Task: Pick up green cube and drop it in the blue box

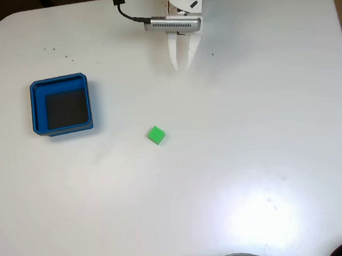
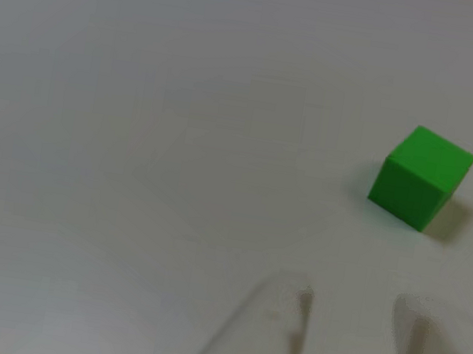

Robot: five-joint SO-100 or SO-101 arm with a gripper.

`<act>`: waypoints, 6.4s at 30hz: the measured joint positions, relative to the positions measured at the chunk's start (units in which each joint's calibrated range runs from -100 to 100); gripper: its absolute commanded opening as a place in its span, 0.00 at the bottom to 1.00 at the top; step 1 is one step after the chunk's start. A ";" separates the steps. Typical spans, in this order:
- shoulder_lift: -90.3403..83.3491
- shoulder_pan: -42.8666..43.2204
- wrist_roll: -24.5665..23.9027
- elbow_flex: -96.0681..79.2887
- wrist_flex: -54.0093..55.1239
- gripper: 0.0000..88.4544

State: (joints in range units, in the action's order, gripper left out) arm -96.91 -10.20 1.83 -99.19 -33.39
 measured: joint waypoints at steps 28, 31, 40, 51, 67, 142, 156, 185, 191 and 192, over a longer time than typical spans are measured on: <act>2.59 -4.62 0.00 3.22 0.00 0.03; 7.94 -3.77 0.00 7.25 0.00 0.03; 31.66 -3.55 0.05 26.76 0.00 0.03; 55.72 -3.55 0.00 46.62 0.00 0.03; 80.70 -3.55 0.00 74.45 -12.08 0.03; 119.97 -3.55 -11.09 111.41 -23.17 0.30; 122.72 -3.55 -11.14 111.50 -22.59 0.30; 125.73 -4.05 -15.24 111.50 -17.71 0.30; 127.32 -4.12 -15.09 111.50 -17.71 0.29; 127.65 -4.12 -15.09 111.50 -17.71 0.29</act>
State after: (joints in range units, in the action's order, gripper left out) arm 30.74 -14.33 -13.26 12.30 -51.10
